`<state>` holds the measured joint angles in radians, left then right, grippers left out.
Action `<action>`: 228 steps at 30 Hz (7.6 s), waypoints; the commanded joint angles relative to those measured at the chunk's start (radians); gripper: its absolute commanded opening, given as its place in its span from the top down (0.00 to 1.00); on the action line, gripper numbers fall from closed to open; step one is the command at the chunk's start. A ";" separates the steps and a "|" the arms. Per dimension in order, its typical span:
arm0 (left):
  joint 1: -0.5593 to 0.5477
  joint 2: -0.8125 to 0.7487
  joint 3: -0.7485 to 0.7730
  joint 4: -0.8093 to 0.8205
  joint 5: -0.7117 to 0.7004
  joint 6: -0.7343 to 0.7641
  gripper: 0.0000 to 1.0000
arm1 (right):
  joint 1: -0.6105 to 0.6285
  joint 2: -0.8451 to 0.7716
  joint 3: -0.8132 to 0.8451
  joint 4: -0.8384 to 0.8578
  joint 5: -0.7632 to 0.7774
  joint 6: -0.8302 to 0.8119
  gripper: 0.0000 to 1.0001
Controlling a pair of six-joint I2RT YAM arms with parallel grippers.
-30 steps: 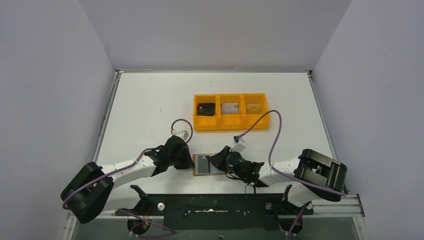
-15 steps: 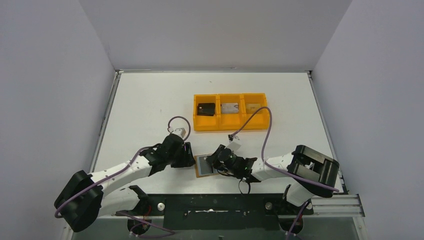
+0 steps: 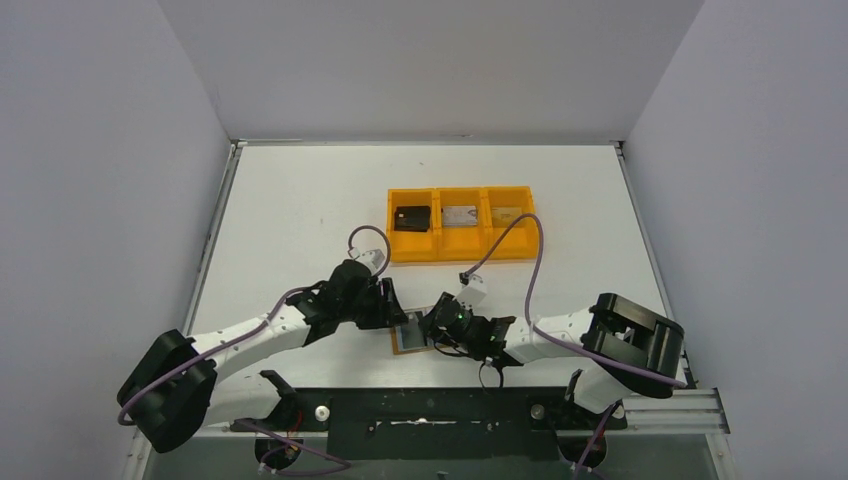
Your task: Take the credit cards out of the card holder
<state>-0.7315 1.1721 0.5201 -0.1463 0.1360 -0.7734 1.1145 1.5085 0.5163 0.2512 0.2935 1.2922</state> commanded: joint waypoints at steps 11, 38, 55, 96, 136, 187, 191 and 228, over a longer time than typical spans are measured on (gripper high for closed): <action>-0.005 0.140 -0.057 0.135 0.049 -0.032 0.73 | 0.006 0.012 0.055 -0.067 0.043 0.033 0.75; -0.006 0.229 -0.051 0.037 -0.058 0.029 1.00 | -0.054 -0.062 -0.184 0.479 -0.160 -0.036 0.90; -0.003 0.198 -0.038 -0.018 -0.078 0.062 1.00 | -0.068 -0.134 -0.216 0.408 -0.096 -0.021 1.00; -0.017 0.148 0.059 0.036 0.061 0.051 0.57 | -0.063 -0.022 -0.098 0.219 -0.106 -0.013 0.75; -0.026 0.072 0.147 -0.110 -0.086 0.076 0.61 | -0.125 -0.168 -0.207 0.232 -0.134 -0.015 0.96; -0.005 0.341 0.006 0.065 0.073 -0.042 0.98 | -0.308 -0.123 -0.200 0.207 -0.514 0.051 0.82; -0.006 0.351 0.002 0.068 0.078 -0.041 1.00 | -0.311 -0.094 -0.174 0.192 -0.537 0.034 0.97; 0.068 0.127 0.050 -0.062 0.050 0.003 0.50 | -0.282 -0.235 0.051 -0.167 -0.418 -0.181 1.00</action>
<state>-0.6682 1.2766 0.6006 -0.2932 0.0860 -0.7757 0.8032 1.2228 0.5041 0.0448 -0.1390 1.1328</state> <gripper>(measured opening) 0.508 0.025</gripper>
